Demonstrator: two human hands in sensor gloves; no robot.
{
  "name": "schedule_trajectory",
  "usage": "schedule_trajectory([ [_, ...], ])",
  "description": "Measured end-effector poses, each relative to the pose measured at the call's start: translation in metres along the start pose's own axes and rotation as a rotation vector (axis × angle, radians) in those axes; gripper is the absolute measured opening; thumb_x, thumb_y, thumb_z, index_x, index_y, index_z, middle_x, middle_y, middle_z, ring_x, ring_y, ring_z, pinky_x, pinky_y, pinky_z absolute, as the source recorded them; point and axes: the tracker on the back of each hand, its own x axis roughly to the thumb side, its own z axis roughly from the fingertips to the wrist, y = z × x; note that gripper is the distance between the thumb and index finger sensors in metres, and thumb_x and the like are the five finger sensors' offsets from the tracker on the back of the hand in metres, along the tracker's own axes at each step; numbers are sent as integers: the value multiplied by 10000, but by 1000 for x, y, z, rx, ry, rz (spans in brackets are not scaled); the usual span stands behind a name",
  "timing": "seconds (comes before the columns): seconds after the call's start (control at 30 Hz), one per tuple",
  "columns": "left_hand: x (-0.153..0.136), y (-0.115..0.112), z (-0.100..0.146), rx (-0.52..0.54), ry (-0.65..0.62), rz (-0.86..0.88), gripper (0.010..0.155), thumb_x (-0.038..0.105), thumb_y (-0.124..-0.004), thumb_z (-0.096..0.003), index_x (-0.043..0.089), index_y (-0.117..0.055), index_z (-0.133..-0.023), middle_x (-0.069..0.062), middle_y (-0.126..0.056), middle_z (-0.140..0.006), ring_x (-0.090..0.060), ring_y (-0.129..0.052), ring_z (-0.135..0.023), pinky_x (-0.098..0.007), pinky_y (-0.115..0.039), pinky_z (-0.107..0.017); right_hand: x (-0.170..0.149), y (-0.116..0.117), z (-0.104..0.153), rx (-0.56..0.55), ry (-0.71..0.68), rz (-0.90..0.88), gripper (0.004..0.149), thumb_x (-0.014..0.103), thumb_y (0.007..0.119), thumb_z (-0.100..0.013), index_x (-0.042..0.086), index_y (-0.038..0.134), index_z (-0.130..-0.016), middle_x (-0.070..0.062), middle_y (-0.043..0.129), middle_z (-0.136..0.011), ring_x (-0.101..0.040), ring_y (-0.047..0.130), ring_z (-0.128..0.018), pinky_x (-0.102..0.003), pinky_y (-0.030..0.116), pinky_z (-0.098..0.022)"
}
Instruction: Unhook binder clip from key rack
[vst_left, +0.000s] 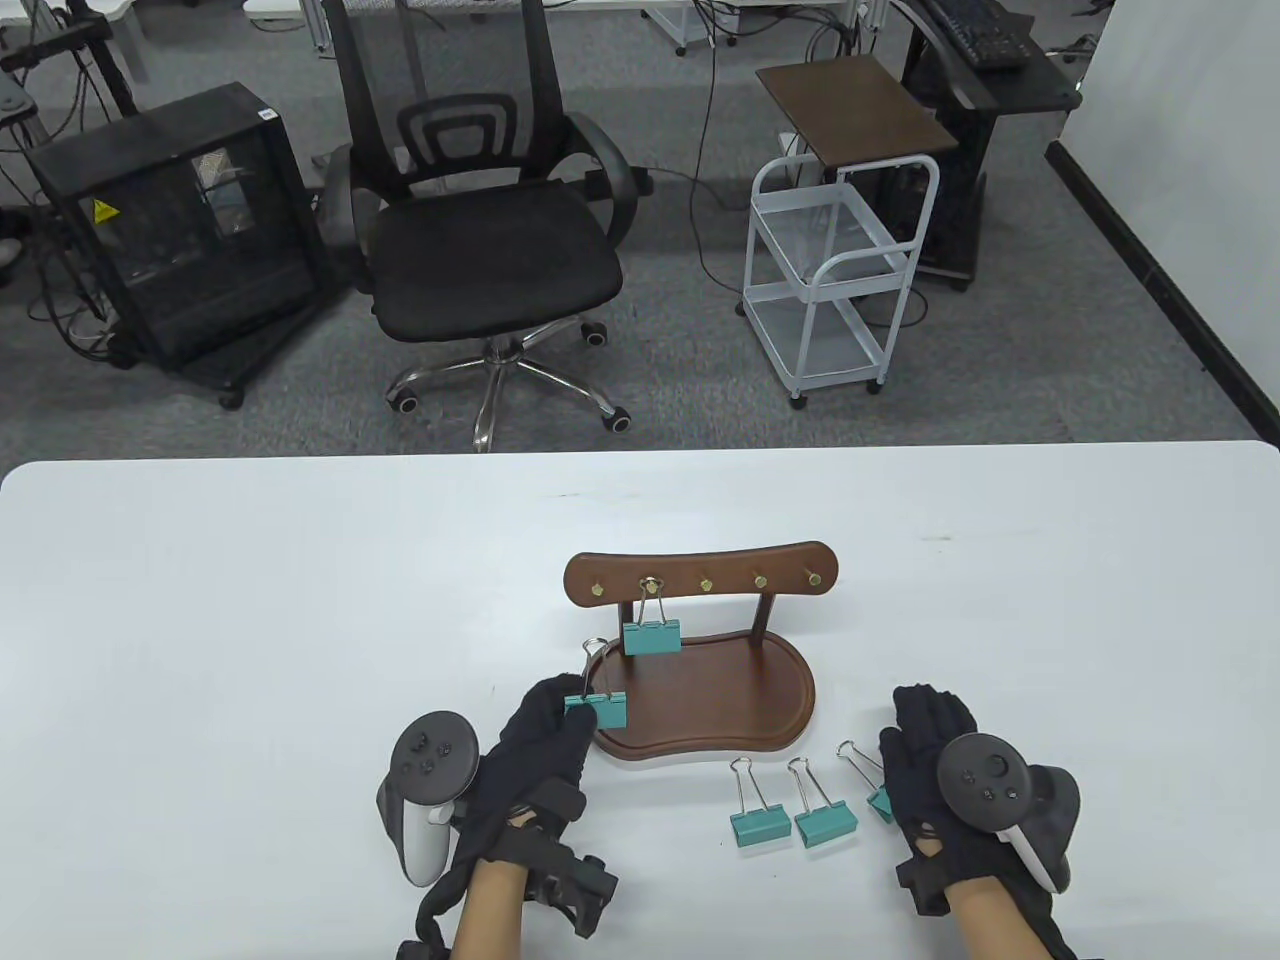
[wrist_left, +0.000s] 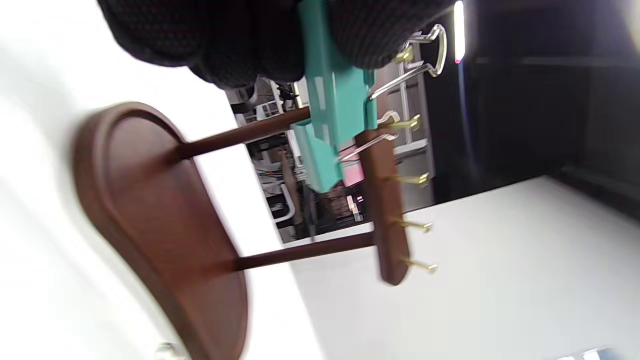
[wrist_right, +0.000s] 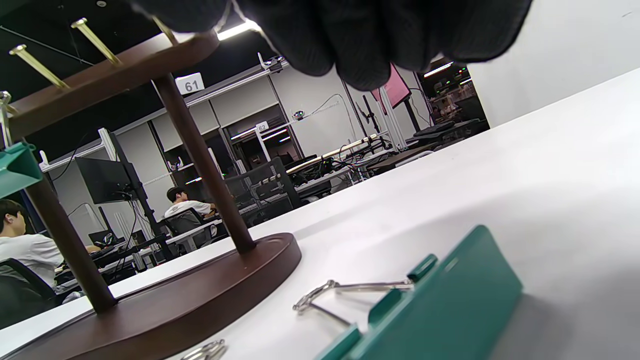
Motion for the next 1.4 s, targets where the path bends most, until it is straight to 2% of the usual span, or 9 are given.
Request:
schedule_trajectory([
  [0.2,-1,-1,0,18,51,-269,529,441,-706,-554,225,-645,-1032,-105,-742,-983,-361,-802,-831,-535,-740,-559,1,0,0,4,0,2,574,486,647,-406,180,662,-892,-128,687,-965,-392,628,-879,-500,654,-611],
  [0.4,-7,-1,0,-52,189,-518,512,468,-705,-562,197,-719,-996,-113,-804,-926,-359,-846,-774,-536,-757,-527,2,1,0,7,-5,-5,574,486,647,-407,180,662,-892,-128,685,-966,-392,627,-880,-500,654,-612],
  [0.77,-24,-12,-6,-213,394,-693,491,469,-689,-574,177,-784,-958,-128,-835,-884,-359,-862,-736,-542,-758,-511,1,0,0,1,-4,-16,574,486,647,-407,180,662,-892,-129,685,-966,-392,626,-881,-501,652,-612],
  [1.2,-30,-19,-10,-228,440,-736,488,467,-678,-575,184,-793,-957,-132,-838,-877,-354,-863,-728,-540,-759,-506,2,0,-1,-7,-8,-17,576,486,647,-408,180,656,-895,-129,682,-967,-392,625,-881,-500,652,-613],
  [1.4,-28,-20,-11,-185,447,-835,478,479,-694,-568,220,-810,-953,-123,-846,-868,-346,-874,-710,-520,-771,-471,2,0,-1,-6,-5,-11,577,487,648,-407,179,657,-895,-129,683,-967,-392,626,-880,-501,652,-613],
])
